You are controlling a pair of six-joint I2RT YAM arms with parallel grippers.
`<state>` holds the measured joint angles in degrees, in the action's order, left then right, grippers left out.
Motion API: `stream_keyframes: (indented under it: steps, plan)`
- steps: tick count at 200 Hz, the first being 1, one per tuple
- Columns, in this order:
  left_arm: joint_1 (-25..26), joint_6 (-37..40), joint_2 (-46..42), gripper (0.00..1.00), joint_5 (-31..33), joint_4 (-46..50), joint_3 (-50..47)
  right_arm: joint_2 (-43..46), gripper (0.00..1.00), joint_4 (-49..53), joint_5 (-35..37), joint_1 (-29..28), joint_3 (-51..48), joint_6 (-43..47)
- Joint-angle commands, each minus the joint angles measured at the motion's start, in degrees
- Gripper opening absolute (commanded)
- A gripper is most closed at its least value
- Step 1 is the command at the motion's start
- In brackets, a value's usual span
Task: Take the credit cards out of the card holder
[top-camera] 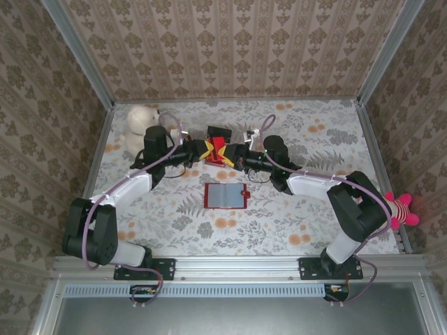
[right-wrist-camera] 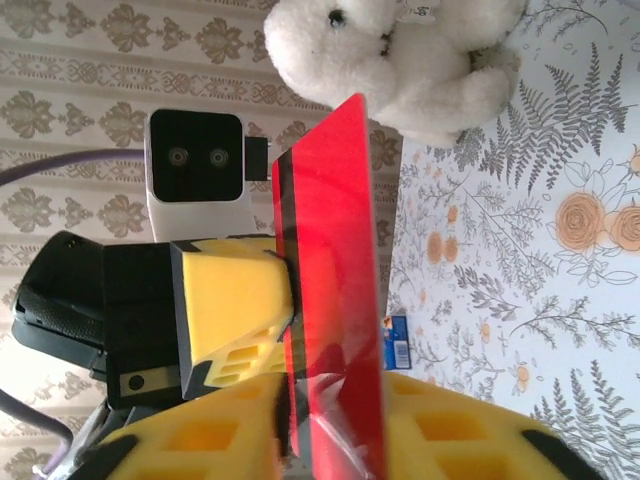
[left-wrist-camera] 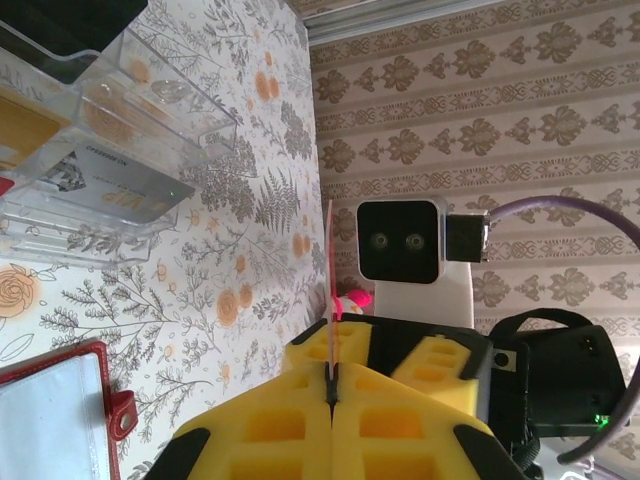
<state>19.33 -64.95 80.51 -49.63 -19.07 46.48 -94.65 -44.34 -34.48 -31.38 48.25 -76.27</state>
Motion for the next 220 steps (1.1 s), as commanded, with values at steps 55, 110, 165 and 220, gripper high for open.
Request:
stream_keyframes:
  steps: [55, 110, 165, 220]
  plan:
    - [-2.9, 8.3, -2.6, 0.61, 1.7, 15.2, 1.1, 1.4, 0.0, 11.9, -1.1, 1.2, 3.7, 13.0]
    - [-6.4, 18.7, -6.1, 0.87, 10.0, 32.2, 1.1, 4.8, 0.0, 45.0, 8.1, 0.7, 14.1, 50.8]
    - [-8.4, 25.7, -7.5, 1.0, 17.9, 41.3, 2.4, 0.3, 0.0, 53.8, 13.8, -0.4, 23.3, 73.9]
    - [-8.4, 29.3, -6.3, 1.0, 20.7, 44.8, 2.8, -8.9, 0.0, 61.1, 14.3, -1.0, 35.0, 90.0]
